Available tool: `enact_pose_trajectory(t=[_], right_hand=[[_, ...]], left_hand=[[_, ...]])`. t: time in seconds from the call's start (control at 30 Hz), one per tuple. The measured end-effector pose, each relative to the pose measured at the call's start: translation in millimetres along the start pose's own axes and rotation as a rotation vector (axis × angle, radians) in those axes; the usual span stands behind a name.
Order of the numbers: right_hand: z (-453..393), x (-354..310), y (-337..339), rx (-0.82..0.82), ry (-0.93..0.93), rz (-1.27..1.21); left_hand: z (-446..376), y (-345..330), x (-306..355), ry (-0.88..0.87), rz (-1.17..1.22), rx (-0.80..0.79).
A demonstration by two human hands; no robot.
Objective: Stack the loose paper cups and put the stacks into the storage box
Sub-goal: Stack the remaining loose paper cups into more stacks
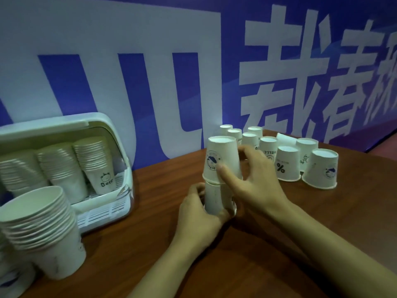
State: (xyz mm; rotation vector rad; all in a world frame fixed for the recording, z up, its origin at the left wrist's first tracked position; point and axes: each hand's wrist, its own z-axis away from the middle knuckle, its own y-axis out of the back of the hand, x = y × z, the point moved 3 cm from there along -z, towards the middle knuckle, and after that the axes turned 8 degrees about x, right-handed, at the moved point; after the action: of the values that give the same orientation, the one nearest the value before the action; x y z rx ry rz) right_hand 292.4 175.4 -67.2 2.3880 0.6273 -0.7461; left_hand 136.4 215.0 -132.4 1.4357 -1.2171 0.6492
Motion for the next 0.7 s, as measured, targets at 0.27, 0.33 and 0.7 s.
enact_pose_trajectory(t=[0.27,0.33,0.7], right_hand=[[10.0,7.0,10.4,-0.014,0.039,-0.127],[11.0,4.1,10.1,-0.011,0.077,-0.110],[15.9,19.8,-6.4,-0.312,0.003,0.072]], left_hand=[[-1.1,-5.4,-4.4,0.002,0.069,0.015],[0.1,-5.6,-4.1,-0.004,0.066,0.011],[2.1,-6.5,2.7,-0.056,-0.062,0.042]])
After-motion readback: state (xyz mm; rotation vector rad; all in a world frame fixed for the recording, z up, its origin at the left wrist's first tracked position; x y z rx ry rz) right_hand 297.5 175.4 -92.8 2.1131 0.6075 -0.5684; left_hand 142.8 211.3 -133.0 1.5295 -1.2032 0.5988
